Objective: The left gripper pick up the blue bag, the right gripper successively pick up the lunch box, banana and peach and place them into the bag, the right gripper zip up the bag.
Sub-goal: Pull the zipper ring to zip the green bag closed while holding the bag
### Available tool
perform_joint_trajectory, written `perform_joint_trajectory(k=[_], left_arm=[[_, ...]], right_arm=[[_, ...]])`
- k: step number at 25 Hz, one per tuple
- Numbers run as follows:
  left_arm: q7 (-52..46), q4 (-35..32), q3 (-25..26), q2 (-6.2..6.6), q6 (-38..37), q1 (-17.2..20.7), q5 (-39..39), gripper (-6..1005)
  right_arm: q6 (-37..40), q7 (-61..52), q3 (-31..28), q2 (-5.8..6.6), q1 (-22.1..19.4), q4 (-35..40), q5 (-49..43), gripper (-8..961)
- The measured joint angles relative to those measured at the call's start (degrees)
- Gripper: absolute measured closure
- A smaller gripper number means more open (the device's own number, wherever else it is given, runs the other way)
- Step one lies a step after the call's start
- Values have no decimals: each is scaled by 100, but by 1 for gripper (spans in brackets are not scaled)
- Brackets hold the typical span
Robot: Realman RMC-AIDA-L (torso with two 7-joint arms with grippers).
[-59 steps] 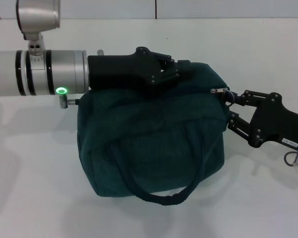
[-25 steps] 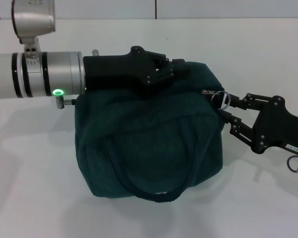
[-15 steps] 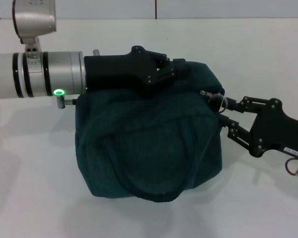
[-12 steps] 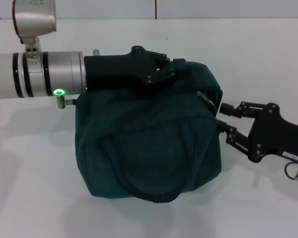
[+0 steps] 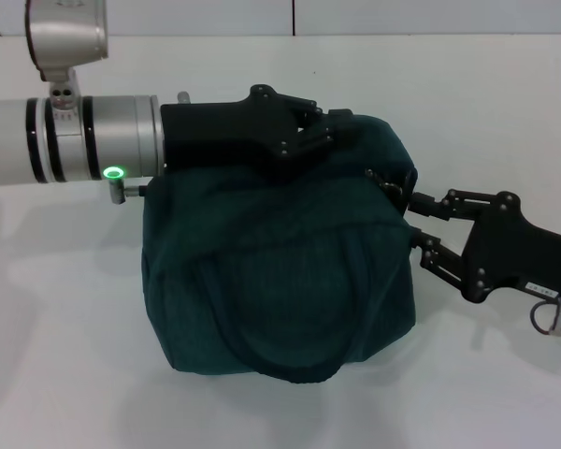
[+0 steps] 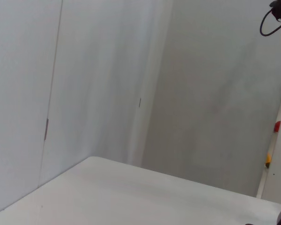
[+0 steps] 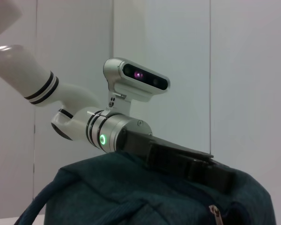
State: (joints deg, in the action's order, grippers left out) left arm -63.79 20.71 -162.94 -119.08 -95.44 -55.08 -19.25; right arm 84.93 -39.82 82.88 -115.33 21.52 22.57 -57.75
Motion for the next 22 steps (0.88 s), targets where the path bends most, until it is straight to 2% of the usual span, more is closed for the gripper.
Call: perform_joint_trajectory(k=[7, 22], left_arm=[[41, -15, -1, -7, -2, 16, -33, 877], [42, -14, 0, -19, -1, 24, -46, 877]], right_arm=[[14, -5, 79, -1, 83, 23, -41, 638], [-534, -157, 62, -26, 259, 35, 260, 649]])
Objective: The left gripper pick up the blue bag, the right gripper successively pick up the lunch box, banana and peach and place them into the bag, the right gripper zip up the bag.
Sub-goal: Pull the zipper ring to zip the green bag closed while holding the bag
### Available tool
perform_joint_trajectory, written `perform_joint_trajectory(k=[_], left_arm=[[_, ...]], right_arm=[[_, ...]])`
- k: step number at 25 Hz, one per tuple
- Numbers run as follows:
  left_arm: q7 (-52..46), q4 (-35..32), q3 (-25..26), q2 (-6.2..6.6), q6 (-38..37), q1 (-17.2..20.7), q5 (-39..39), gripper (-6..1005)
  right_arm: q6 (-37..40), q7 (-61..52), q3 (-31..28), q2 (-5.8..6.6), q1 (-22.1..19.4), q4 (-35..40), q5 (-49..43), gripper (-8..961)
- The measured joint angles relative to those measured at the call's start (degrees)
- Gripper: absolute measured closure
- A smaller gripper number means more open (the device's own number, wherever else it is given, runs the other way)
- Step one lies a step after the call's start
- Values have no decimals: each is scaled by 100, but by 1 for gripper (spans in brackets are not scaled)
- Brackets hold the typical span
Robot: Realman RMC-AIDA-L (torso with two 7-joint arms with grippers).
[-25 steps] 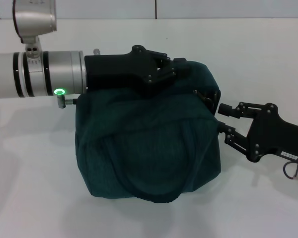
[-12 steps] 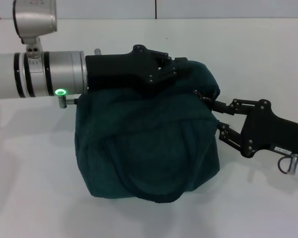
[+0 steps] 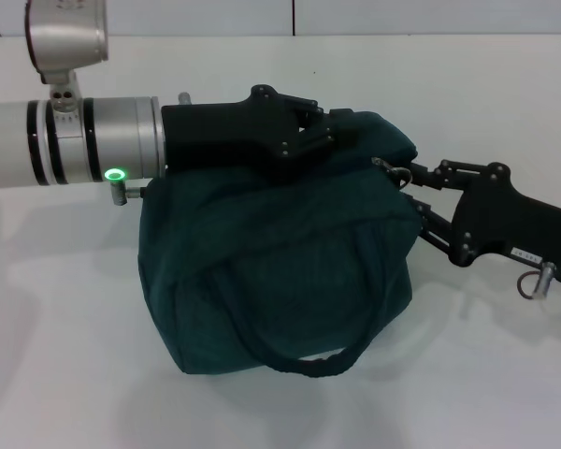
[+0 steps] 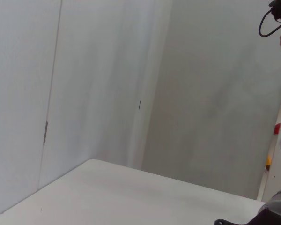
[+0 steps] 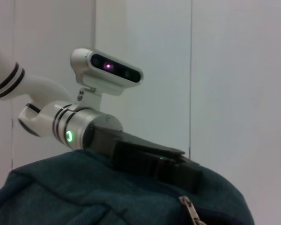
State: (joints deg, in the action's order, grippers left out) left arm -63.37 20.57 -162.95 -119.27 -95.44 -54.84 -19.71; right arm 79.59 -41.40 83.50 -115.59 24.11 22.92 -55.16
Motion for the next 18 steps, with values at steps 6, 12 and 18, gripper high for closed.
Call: perform_joint_trajectory(k=[6, 12, 18], left_arm=[[0, 0, 0, 1, -8, 0, 0, 878], [0, 0, 0, 1, -10, 1, 0, 878], [5, -6, 0, 1, -8, 0, -4, 878]], right_arm=[[2, 9, 40, -26, 58, 3, 36, 653], [153, 62, 38, -27, 70, 13, 45, 658], [133, 64, 46, -21, 89, 7, 34, 662]])
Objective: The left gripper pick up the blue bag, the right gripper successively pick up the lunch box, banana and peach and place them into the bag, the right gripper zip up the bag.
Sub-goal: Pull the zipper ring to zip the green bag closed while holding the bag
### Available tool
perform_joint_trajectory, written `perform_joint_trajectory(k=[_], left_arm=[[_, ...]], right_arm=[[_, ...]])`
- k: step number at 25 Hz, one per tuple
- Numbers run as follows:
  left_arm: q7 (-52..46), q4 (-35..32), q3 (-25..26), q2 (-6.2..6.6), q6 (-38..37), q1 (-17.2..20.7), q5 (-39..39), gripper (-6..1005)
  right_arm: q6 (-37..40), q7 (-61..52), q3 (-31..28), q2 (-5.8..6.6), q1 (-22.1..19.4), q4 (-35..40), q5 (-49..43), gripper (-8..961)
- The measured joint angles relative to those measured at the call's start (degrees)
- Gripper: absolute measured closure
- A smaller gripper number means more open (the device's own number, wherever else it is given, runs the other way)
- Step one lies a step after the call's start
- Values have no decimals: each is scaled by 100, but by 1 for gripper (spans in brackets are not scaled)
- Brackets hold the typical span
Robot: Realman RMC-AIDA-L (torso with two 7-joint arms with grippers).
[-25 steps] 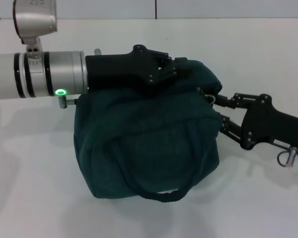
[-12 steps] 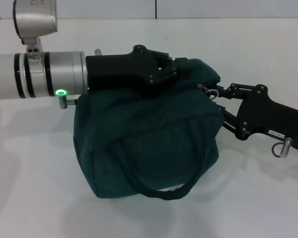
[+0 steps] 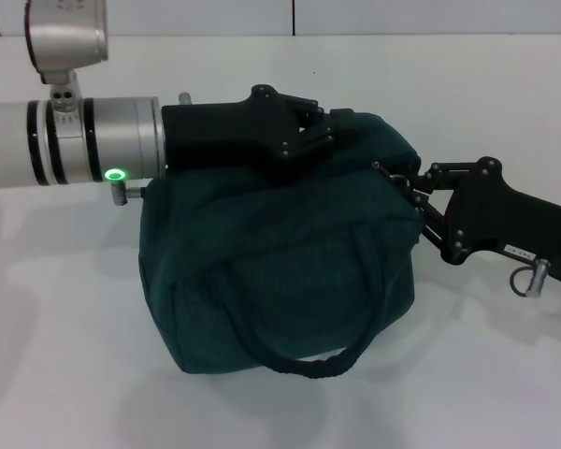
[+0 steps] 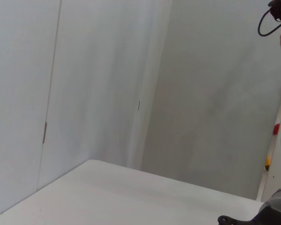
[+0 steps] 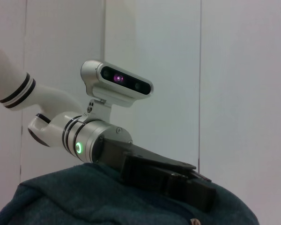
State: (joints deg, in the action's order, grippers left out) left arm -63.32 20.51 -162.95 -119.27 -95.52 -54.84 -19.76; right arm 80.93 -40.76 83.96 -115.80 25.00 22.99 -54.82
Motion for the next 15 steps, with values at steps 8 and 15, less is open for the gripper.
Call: perform_joint_trajectory(k=[8, 15], left_arm=[[4, -3, 0, -5, 5, -8, -24, 877], [4, -3, 0, -9, 8, -2, -77, 876]], right_arm=[[-17, 71, 6, 10, 50, -52, -27, 850], [-16, 245, -88, 34, -90, -60, 5, 926]])
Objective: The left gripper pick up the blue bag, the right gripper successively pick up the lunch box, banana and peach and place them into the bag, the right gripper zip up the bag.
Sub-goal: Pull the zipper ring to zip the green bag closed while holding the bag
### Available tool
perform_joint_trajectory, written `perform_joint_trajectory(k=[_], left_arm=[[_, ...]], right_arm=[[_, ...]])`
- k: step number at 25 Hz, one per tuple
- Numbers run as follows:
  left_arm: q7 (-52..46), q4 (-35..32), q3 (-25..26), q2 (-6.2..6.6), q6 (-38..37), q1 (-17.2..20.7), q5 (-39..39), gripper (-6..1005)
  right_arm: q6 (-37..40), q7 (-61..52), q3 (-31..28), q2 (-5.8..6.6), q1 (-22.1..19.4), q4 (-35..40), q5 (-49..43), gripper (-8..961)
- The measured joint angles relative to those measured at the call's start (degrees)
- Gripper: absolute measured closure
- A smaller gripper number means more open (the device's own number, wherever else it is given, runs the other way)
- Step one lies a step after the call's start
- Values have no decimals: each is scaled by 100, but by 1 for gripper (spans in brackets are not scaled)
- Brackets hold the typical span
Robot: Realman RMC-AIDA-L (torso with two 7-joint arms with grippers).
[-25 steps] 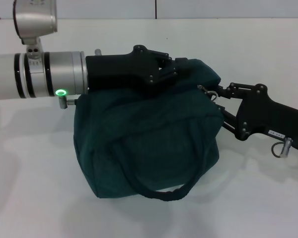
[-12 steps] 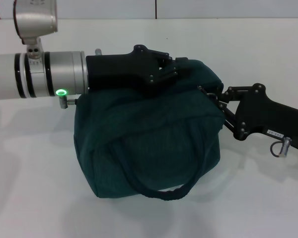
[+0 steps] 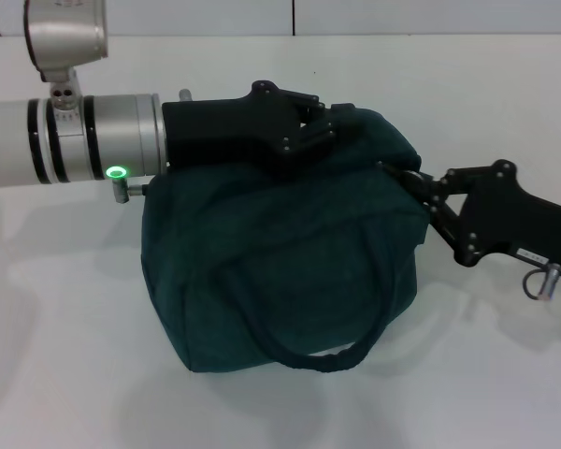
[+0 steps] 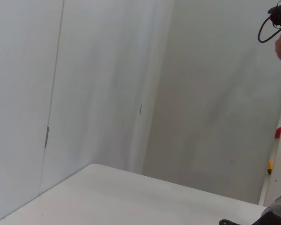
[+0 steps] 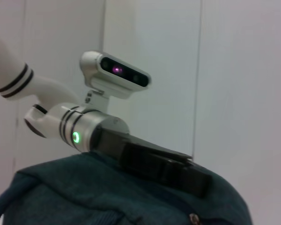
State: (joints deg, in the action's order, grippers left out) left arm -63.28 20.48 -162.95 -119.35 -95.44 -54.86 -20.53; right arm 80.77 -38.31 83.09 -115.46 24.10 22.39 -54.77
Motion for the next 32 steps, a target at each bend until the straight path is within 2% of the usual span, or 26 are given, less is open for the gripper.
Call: perform_joint_trajectory(k=[16, 22, 27, 32], left_arm=[[93, 0, 0, 0, 81, 63, -63, 874], [96, 0, 0, 12, 81, 54, -40, 873], [97, 0, 0, 28, 76, 32, -40, 873], [99, 1, 1, 37, 73, 13, -54, 872]], right_arm=[[108, 131, -740, 30, -541, -17, 10, 937], [55, 54, -859, 29, -530, -108, 8, 938], [-163, -141, -914, 81, -355, -418, -84, 937], [-501, -345, -896, 66, -226, -456, -474, 928]])
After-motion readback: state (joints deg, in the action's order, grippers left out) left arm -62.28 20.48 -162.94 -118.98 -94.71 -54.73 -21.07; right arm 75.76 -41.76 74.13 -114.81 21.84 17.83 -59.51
